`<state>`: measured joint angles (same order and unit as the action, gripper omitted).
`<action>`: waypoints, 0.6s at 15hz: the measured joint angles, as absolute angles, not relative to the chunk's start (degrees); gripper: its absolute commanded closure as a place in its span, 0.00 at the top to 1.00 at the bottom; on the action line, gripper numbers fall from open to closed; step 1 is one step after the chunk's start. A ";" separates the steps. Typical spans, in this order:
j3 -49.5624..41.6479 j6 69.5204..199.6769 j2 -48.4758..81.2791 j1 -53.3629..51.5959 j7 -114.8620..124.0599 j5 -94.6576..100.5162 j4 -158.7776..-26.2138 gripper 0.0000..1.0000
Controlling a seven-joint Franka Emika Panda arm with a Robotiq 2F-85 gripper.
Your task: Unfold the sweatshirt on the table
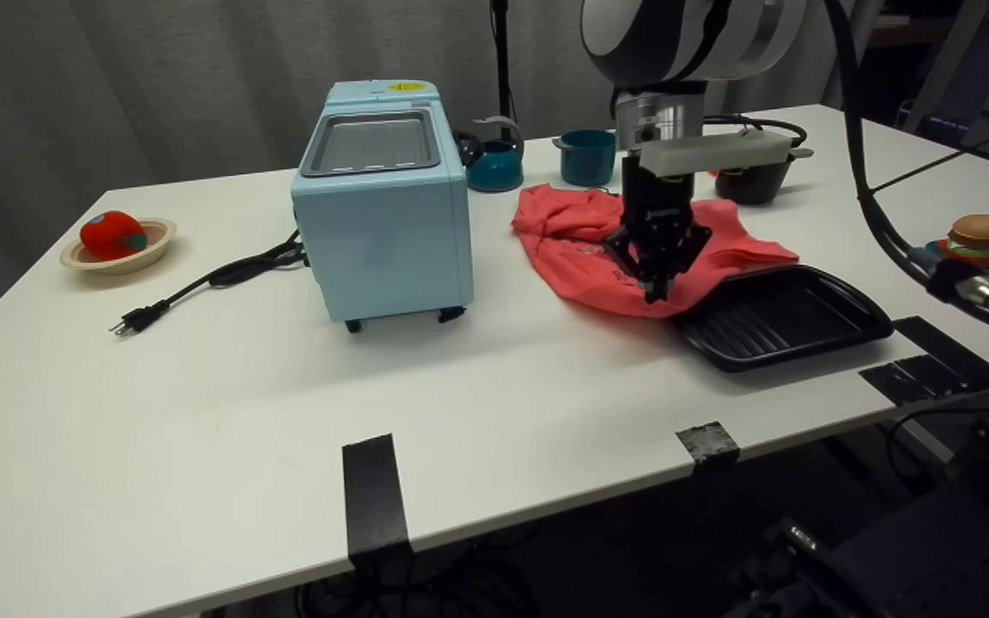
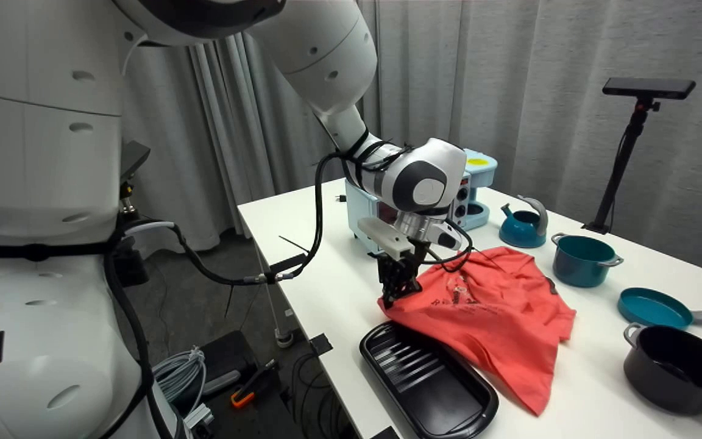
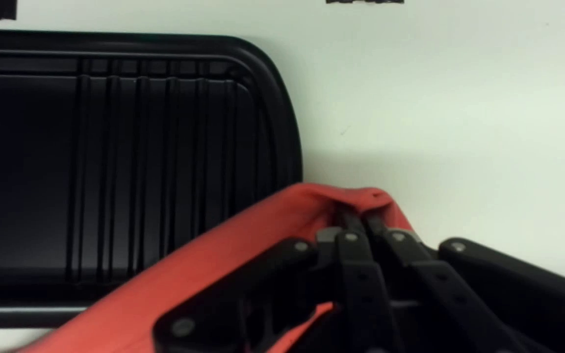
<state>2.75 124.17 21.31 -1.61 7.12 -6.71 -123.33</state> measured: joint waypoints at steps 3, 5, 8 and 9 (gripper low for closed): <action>3.53 124.10 20.63 -1.64 7.48 -9.51 -123.36 0.01; 4.00 123.90 20.36 -1.82 8.50 -10.83 -123.36 0.01; 4.28 123.91 20.29 -2.43 9.53 -12.46 -123.36 0.01; 4.32 123.95 20.29 -2.57 9.75 -12.96 -123.36 0.29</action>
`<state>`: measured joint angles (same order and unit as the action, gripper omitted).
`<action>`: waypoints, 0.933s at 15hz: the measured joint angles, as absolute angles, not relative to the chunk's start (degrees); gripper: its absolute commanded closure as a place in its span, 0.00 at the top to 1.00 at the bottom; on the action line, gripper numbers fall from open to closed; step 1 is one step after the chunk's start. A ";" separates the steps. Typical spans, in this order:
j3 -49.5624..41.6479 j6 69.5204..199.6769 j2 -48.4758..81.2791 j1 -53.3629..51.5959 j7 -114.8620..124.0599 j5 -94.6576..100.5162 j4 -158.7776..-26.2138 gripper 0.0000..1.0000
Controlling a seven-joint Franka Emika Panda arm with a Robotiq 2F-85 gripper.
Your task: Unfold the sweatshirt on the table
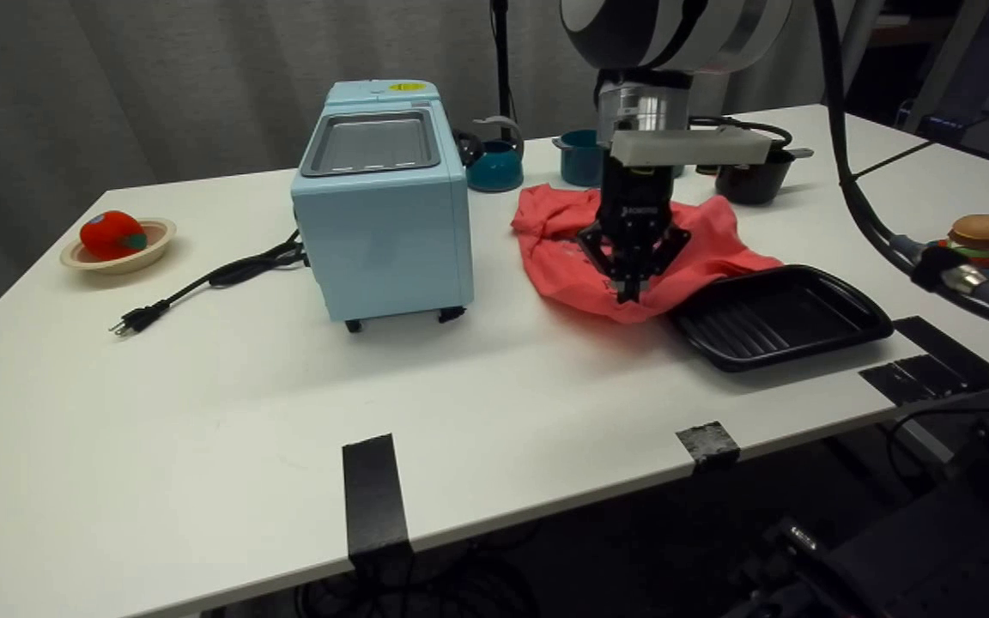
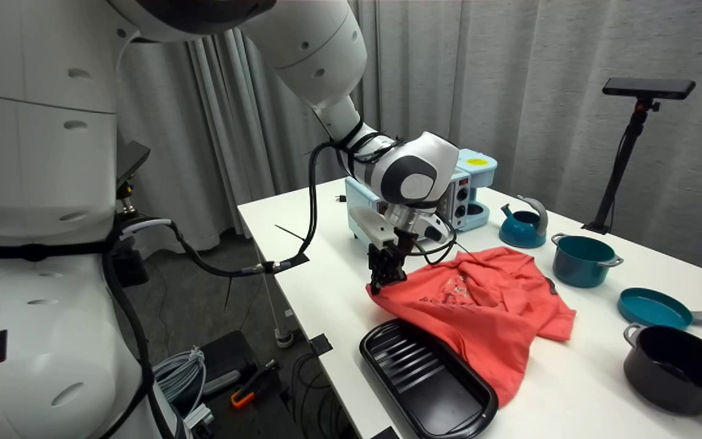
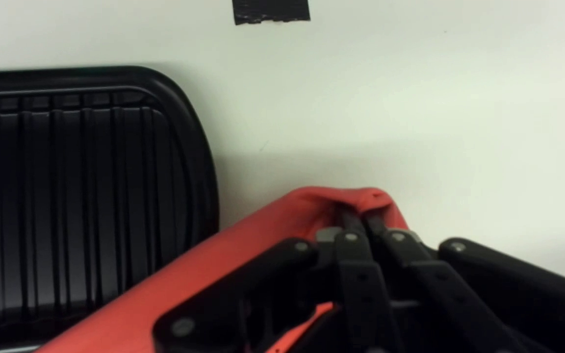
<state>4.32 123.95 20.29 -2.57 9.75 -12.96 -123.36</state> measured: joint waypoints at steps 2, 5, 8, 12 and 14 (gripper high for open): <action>4.42 124.65 20.28 -2.71 9.93 -13.90 -123.36 0.37; 4.44 126.51 20.13 -2.72 9.94 -15.15 -123.02 0.61; 4.30 129.28 19.61 -2.63 9.93 -15.57 -121.93 0.83; 2.97 130.21 18.25 -2.25 9.05 -14.83 -119.09 1.00; 2.18 131.15 17.81 -1.81 7.65 -14.67 -117.40 1.00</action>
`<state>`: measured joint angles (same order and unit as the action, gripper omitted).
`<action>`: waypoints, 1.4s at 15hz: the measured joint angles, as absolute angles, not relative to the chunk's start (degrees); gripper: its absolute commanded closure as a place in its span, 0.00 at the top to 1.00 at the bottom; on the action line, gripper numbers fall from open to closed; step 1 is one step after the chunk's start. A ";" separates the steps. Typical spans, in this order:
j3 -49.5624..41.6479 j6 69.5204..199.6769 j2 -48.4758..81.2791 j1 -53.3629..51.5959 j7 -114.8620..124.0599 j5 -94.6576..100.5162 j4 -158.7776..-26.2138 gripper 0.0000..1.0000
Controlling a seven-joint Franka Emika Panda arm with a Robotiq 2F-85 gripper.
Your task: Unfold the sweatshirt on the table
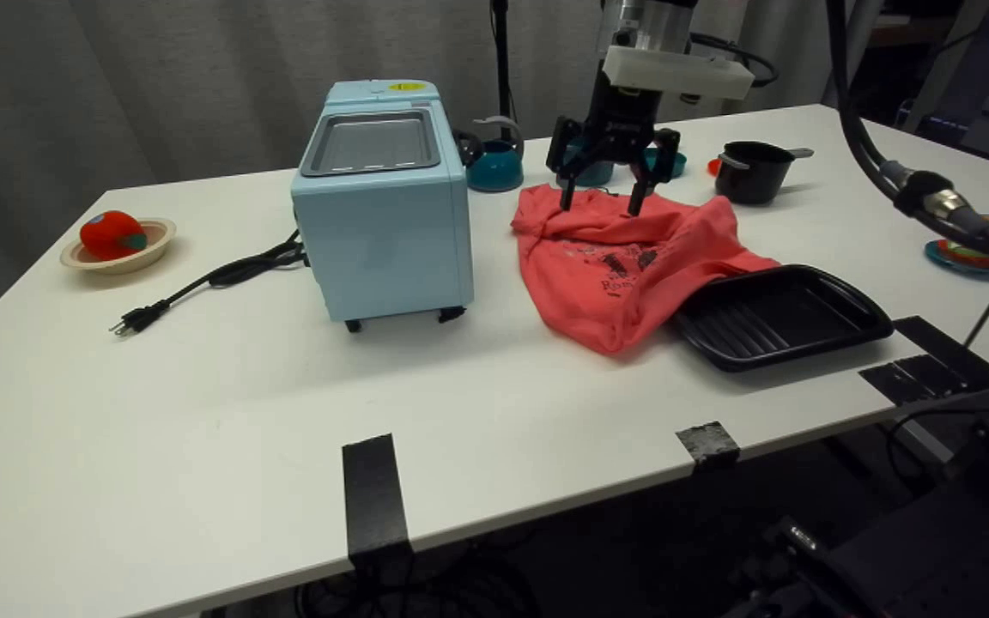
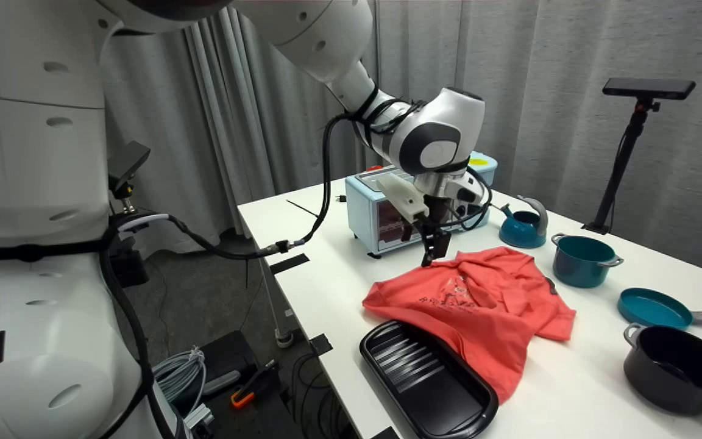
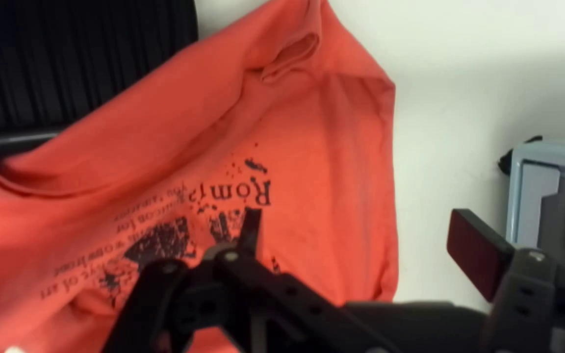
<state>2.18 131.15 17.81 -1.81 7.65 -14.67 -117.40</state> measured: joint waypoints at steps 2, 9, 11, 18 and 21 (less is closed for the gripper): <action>1.79 132.39 17.96 -1.05 6.40 -14.73 -115.40 1.00; 1.64 143.44 25.35 0.15 5.46 -14.81 -107.83 1.00; 1.48 145.87 28.70 0.16 5.53 -14.67 -105.44 1.00; 1.30 151.44 38.99 0.00 6.17 -14.04 -98.17 1.00; 0.99 152.47 42.37 -0.17 8.13 -13.12 -95.20 1.00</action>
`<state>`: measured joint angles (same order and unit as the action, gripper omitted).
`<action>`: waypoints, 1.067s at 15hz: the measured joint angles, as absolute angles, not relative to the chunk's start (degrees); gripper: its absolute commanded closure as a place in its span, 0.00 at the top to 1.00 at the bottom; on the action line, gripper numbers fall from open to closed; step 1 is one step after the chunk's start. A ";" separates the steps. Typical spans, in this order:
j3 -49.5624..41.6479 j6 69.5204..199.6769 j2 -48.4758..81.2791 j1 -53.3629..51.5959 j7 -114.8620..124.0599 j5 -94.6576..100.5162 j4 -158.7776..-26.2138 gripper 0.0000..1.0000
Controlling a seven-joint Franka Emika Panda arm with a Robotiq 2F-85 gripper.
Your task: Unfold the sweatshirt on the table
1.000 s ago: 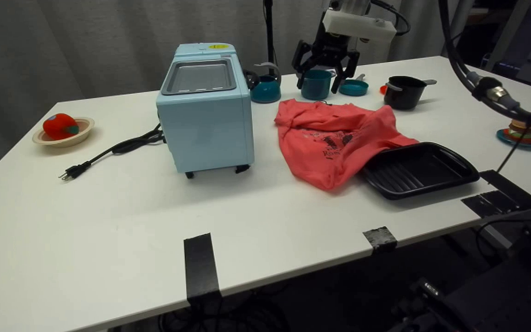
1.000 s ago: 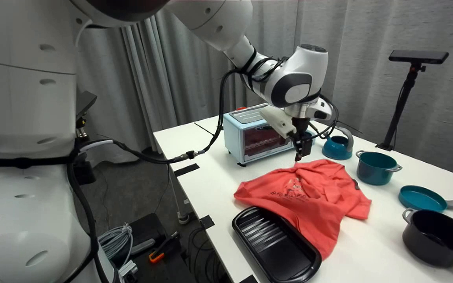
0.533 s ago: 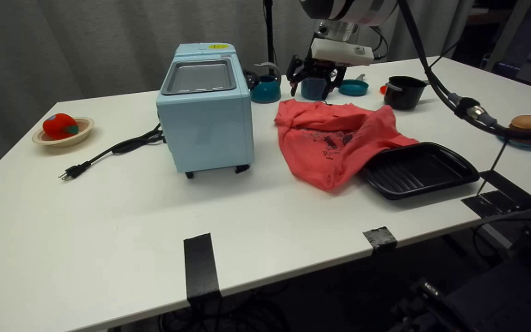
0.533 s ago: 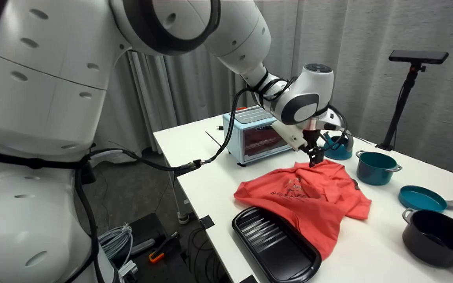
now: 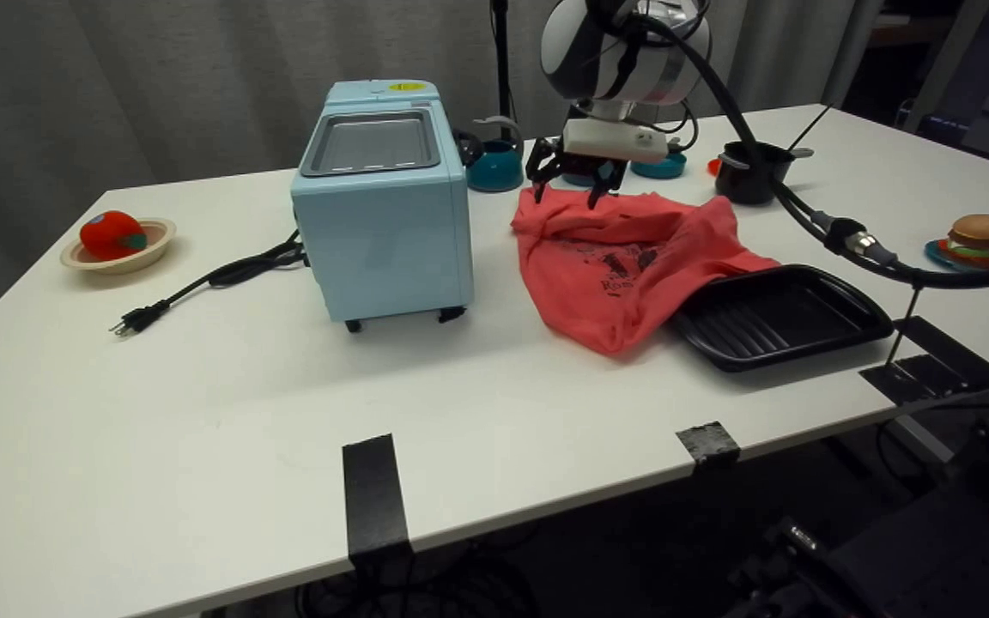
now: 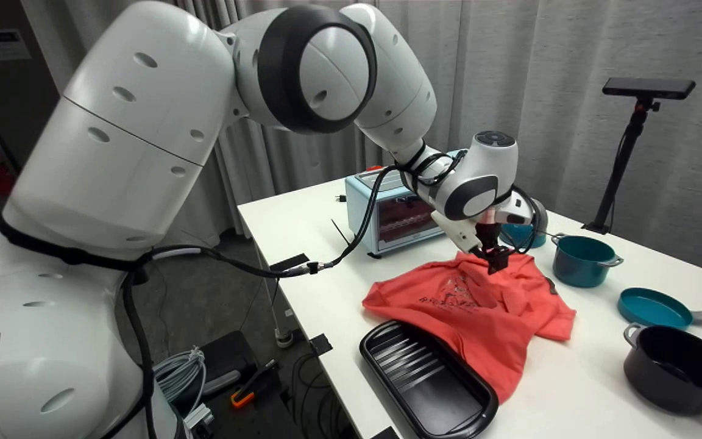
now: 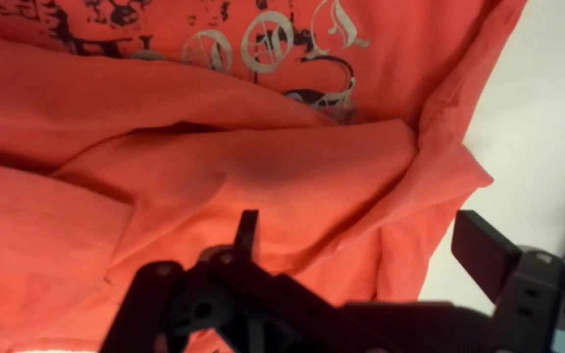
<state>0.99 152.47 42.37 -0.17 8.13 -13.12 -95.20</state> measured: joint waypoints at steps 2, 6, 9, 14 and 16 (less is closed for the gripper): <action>0.35 152.52 44.31 -0.32 9.87 -12.77 -93.14 1.00; -1.23 152.52 47.48 -0.66 13.26 -12.61 -89.45 1.00; -2.22 152.52 49.31 -0.99 15.43 -12.52 -87.19 0.65; -3.11 152.52 50.74 -1.63 18.29 -12.44 -85.16 0.27; -3.38 152.52 50.76 -1.85 19.08 -12.43 -84.93 0.11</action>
<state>-3.38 152.52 50.76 -1.85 19.08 -12.43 -84.93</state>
